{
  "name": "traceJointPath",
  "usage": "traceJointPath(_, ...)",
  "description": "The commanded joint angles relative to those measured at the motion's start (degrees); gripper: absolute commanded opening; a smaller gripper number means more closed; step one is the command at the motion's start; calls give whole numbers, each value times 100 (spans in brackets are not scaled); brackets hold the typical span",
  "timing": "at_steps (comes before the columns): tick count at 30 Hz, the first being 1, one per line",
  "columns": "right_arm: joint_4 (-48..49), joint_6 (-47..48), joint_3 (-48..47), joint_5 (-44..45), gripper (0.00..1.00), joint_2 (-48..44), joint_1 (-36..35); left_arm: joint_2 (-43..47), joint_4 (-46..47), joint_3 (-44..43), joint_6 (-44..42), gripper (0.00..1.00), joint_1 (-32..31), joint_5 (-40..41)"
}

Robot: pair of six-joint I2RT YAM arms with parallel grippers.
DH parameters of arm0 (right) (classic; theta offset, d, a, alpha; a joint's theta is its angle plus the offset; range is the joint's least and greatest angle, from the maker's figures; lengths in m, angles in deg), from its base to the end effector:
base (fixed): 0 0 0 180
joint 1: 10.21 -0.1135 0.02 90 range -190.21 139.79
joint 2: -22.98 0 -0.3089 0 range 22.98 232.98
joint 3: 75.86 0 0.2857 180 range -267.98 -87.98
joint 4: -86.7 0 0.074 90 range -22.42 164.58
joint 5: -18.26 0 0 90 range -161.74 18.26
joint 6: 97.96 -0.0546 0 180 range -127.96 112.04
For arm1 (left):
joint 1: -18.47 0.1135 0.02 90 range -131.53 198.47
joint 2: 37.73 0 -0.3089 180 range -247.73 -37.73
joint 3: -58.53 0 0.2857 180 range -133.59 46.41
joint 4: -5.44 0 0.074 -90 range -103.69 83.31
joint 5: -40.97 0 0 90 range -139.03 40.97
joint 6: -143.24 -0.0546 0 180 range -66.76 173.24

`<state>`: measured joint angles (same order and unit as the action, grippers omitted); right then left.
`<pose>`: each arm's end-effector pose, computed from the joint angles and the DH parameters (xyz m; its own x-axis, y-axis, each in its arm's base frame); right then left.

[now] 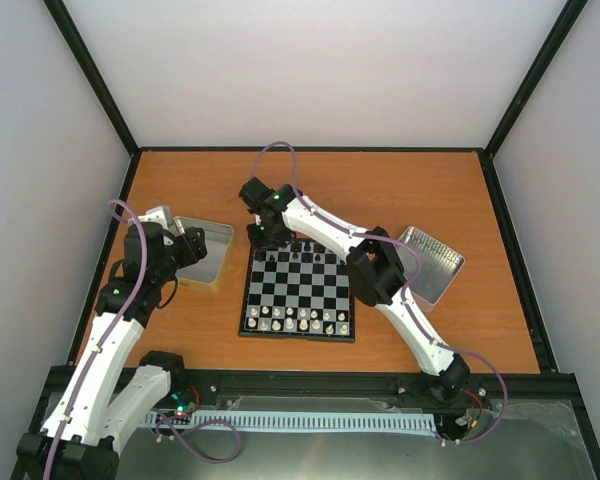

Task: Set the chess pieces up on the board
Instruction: Place the chess piece on the chessboard.

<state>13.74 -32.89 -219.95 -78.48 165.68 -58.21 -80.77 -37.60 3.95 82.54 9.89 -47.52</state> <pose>0.3913 0.4441 0.1860 -0.8972 -0.3709 -0.2398 -0.4242 0.8748 0.2342 0.1819 -0.0260 0.3143 -0.5127 -0.4174 -0.7503 -0.1422 0.9031 -0.4053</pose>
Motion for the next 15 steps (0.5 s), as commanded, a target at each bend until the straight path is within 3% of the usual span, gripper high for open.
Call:
traceJointPath(1,-64,-30,-181,-39,17,136,11,60,-24,-60,-129,77,5,38)
traceJointPath(10,-6,-55,-207,-36,18,172,14,80,-33,-53,-135,77,5,47)
traceJointPath(15,122,-87,-210,-21,13,201,11,86,-29,-52,-134,77,5,54)
